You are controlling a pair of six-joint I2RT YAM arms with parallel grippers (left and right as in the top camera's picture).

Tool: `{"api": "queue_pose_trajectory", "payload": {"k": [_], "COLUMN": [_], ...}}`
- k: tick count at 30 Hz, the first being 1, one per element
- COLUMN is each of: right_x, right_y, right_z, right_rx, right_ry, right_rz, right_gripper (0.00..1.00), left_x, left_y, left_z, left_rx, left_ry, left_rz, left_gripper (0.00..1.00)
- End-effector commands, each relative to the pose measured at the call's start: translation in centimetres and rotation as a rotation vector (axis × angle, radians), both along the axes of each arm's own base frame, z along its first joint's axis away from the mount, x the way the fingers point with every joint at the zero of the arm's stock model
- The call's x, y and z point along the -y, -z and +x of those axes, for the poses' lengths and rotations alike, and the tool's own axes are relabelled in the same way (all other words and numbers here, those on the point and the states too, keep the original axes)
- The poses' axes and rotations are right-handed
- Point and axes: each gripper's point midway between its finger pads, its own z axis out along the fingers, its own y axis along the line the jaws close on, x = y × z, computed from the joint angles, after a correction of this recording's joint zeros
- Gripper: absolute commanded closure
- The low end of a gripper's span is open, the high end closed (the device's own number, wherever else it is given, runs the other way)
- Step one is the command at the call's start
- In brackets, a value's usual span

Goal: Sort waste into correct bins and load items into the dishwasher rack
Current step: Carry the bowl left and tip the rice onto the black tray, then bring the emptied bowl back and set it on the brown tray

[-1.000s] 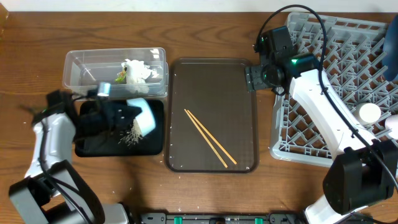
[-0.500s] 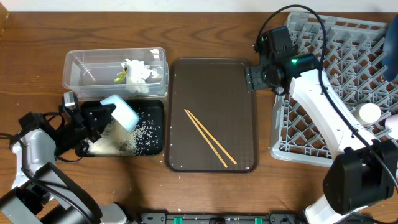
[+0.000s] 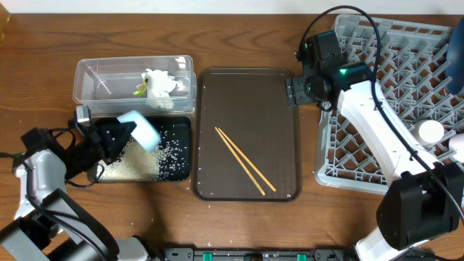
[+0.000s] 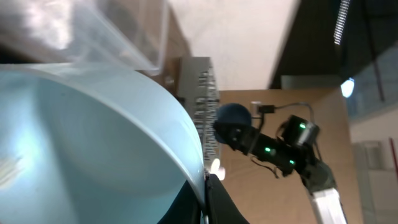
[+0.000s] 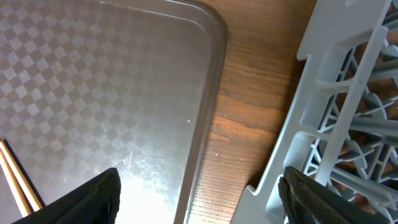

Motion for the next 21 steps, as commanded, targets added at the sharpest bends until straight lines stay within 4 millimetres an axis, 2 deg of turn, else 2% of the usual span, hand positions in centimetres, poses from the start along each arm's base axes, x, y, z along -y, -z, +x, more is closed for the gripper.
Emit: {"api": "queue_pose_trajectory", "payload": {"k": [1,2,5,8,12,16,21], "right_x": [0.7,0.7,0.7,0.9,0.9,0.9,0.8], "right_y": [0.0,0.0,0.0,0.0,0.0,0.0,0.0], "right_z": [0.2,0.2,0.1,0.1,0.0,0.1,0.1], "right_rx": [0.002,0.002,-0.002,-0.002,-0.002,-0.001,0.001], "right_ry": [0.027,0.027,0.027,0.03,0.03,0.03,0.03], "right_rz": [-0.007,-0.007,-0.009,-0.015,-0.015,-0.015,-0.014], "right_gripper": [0.19,0.19,0.19,0.19,0.19,0.19,0.19], "left_x": [0.3,0.2,0.7,0.6,1.8,4.7,9.4], "left_y": [-0.3,0.1,-1.5,-1.1,-1.3,-0.3,0.6], "left_z": [0.3,0.3,0.3,0.4,0.3,0.0,-0.4], "left_rx": [0.051,-0.003,0.085,0.084,0.068,0.018,-0.032], "left_ry": [0.017,0.009,0.026,0.028,0.061,0.154,0.309], "left_rz": [0.017,0.002,-0.045,-0.013,-0.03,0.076,0.317], "left_gripper": [0.94,0.94,0.94,0.94,0.94,0.94,0.94]}}
